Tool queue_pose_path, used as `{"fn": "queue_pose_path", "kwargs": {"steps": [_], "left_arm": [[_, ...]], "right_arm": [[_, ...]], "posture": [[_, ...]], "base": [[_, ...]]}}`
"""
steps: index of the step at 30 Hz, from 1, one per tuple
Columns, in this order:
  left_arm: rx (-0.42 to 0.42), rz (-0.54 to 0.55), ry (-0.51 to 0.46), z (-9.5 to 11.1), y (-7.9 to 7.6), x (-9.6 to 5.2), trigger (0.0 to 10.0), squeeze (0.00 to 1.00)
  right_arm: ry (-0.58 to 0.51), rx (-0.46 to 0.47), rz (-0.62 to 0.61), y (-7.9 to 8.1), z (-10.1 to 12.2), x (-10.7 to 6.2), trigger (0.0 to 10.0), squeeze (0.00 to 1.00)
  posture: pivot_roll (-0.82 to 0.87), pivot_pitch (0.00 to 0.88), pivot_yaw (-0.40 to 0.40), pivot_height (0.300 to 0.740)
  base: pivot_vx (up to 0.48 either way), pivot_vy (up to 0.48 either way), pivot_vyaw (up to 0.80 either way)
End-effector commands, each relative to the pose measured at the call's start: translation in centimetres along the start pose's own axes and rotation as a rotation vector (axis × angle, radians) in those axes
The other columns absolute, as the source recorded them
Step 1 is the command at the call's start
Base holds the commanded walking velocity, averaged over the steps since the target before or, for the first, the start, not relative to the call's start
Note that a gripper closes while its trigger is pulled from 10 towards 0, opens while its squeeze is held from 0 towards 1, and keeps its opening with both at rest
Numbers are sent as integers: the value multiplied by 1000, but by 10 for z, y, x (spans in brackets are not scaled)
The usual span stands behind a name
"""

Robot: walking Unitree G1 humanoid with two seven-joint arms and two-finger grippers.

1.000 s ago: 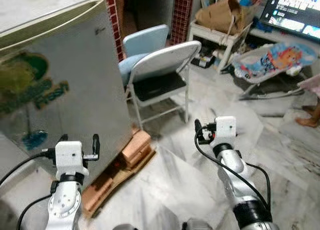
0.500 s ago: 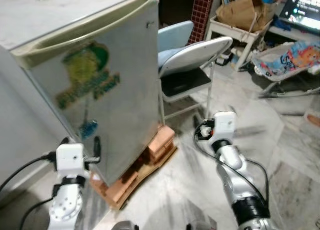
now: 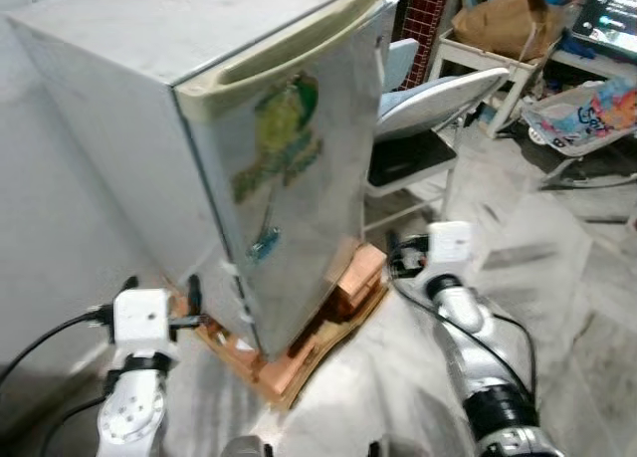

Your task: Restocking fridge

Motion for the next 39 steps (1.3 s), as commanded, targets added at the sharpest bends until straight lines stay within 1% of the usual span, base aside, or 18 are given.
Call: {"fn": "queue_pose_path", "kwargs": {"steps": [1, 12, 15, 20, 28, 33, 39], "left_arm": [[-4, -24, 10, -2, -6, -1, 10000, 0], [2, -13, 10, -3, -4, -1, 10000, 0], [-5, -6, 15, -5, -3, -1, 10000, 0], [-8, -9, 20, -7, -5, -2, 10000, 0], [-6, -11, 29, -9, -4, -2, 10000, 0], [-4, -12, 27, -10, -4, -3, 10000, 0], [-2, -16, 29, -10, -4, -3, 10000, 0]], "right_arm": [[6, -17, -28, -11, -3, -1, 10000, 0], [7, -30, -33, -14, -3, -1, 10000, 0], [26, -20, -28, -14, -6, -2, 10000, 0], [27, -29, -27, -16, -7, -2, 10000, 0], [34, -42, -19, -14, -9, -4, 10000, 0], [43, -51, -9, -12, -14, -9, 10000, 0], [58, -56, -4, -10, -17, -10, 10000, 0]], "posture": [[38, 49, 29, 740], [29, 58, 22, 740], [26, 59, 18, 740], [22, 59, 16, 740], [21, 62, 13, 740], [20, 64, 13, 740], [17, 66, 15, 740]], "base": [[0, 0, 0], [0, 0, 0], [0, 0, 0], [0, 0, -800], [0, 353, -623], [0, 296, 0], [0, 0, 0]]}}
Point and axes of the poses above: a point about 5 cm out from each wrist's last joint towards the gripper, its own x axis pointing out of the wrist towards the gripper, its own z axis along the axis of the wrist's last joint, y = z × x, the point moved 4 cm from there along x, pointing out of the wrist towards the gripper, and after that the axes turned 13 degrees about -x, right-handed, at the moved point
